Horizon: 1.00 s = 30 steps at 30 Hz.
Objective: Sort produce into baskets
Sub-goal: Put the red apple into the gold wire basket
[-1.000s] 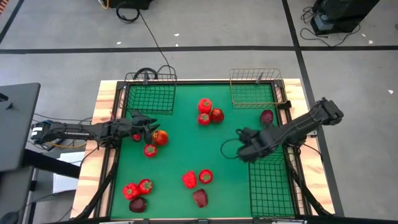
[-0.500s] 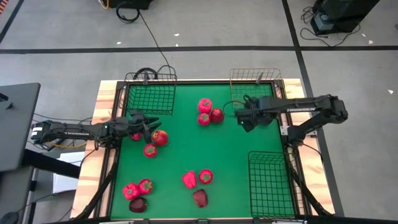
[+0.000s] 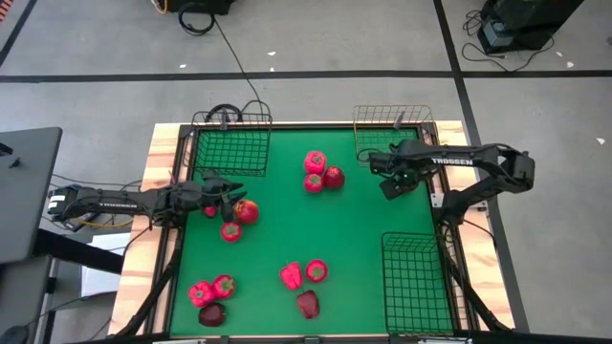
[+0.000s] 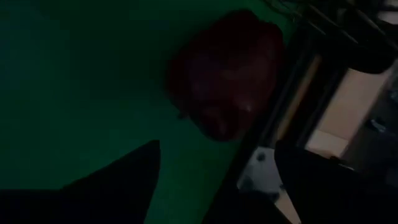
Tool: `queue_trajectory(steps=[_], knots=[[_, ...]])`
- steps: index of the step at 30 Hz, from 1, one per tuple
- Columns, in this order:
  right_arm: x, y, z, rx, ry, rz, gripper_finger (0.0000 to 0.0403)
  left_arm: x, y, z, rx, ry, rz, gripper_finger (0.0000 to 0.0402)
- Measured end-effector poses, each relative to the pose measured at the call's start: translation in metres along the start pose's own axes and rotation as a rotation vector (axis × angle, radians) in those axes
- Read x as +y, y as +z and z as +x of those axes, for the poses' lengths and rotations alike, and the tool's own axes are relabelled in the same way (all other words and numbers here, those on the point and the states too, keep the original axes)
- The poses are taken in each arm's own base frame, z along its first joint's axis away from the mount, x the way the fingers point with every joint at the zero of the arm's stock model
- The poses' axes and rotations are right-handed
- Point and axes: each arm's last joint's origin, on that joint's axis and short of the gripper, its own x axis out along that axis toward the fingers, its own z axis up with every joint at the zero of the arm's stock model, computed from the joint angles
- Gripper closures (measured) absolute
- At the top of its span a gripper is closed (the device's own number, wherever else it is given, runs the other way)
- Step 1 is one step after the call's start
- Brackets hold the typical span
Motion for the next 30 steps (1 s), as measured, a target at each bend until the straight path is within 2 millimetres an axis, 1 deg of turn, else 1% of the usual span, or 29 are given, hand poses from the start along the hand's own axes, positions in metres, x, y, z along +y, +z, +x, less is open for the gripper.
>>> queue_trajectory(steps=[6,13,17,21,24,30], knots=[[-0.004,0.012,0.016,-0.017,0.058,0.045,0.0058,0.0,0.0,0.0,0.0,0.0,0.001,0.0236],[-0.011,0.014,0.032,-0.001,0.04,0.089,0.0056,0.0,0.0,0.0,0.001,0.0,-0.001,0.0236],[-0.008,0.017,0.035,-0.017,0.102,0.101,0.0056,0.0,0.0,0.0,0.001,0.001,0.0,0.0236],[-0.001,0.018,0.033,-0.007,0.202,0.03,0.0056,0.0,-0.001,0.0,0.009,0.004,0.001,0.0236],[0.003,0.009,0.031,0.038,0.249,-0.031,0.0056,0.0,-0.001,0.0,0.01,0.004,0.002,0.0236],[0.01,-0.007,0.018,0.024,0.34,-0.122,0.0057,0.0,-0.001,0.0,0.005,0.006,0.002,0.0236]])
